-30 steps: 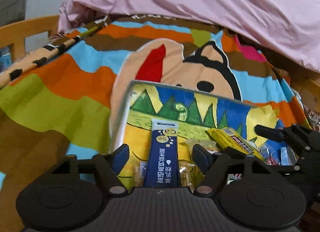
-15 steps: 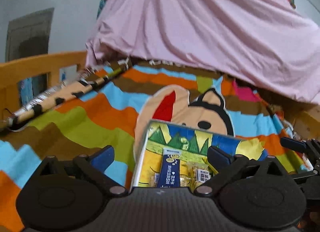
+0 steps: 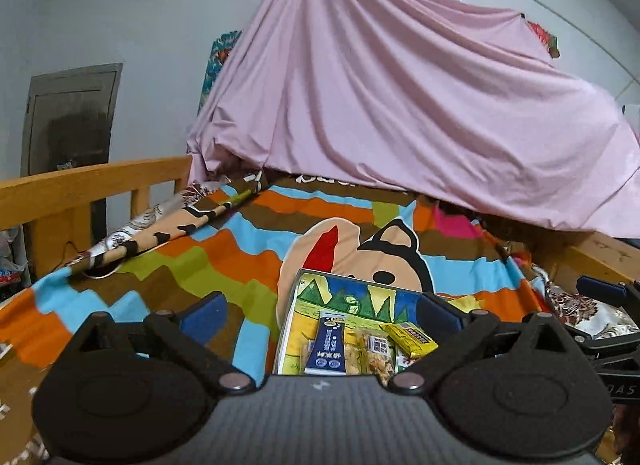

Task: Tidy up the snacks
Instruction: 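Release the stick pack and wafer bar into the tray with both grippers, then withdraw both grippers and move them back toward the remaining snacks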

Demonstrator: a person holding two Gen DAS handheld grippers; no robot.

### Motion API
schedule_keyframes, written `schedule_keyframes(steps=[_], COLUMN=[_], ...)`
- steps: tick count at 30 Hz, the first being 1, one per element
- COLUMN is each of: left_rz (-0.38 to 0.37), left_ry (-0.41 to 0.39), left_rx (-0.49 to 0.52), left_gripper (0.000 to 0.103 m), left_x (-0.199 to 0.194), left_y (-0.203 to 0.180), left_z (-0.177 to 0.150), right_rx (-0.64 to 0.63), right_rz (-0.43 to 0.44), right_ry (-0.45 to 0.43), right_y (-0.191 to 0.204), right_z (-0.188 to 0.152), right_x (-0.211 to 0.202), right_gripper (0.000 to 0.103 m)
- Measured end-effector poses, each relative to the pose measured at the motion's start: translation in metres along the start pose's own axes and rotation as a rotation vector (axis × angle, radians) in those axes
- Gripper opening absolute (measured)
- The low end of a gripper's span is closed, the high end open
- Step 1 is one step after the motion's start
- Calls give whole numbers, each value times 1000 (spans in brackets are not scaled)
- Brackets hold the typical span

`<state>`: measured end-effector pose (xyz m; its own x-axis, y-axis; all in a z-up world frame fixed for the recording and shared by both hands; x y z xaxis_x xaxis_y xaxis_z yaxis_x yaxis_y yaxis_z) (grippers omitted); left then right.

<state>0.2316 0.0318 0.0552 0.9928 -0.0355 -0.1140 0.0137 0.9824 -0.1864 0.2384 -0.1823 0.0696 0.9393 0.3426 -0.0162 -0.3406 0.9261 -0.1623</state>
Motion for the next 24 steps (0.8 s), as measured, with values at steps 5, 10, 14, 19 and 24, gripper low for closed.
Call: schedule_keyframes(steps=[5, 10, 14, 19, 24], left_rz=[8, 21, 32, 55, 72], left_ry=[-6, -13, 4, 29, 51], left_rx=[3, 31, 29, 30, 53], left_gripper=[102, 102, 103, 103, 103], left_x=[-31, -61, -78, -95, -109], left_y=[8, 16, 23, 31, 36], left_z=[-1, -6, -14, -27, -40], right_rx=[1, 8, -10, -7, -1], right_rz=[-1, 3, 18, 22, 35], right_ry=[-5, 20, 40, 66, 100], right_y=[11, 20, 32, 40, 49], right_z=[4, -1, -8, -16, -29], right_x=[-33, -58, -74, -89, -100], right_gripper=[102, 102, 102, 102, 102])
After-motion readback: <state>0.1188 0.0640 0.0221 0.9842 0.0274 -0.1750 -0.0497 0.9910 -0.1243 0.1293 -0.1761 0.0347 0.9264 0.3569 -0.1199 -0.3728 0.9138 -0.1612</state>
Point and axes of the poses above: each gripper's, at about its wrist camera, not at the fingertips, and x roughly the way its jaws point, y to its left, z to its top, the point moved 8 cm from there along x, roughly the way its jaws point, and after that the axes turned 10 degrees about -y, right-handed, at the moved point
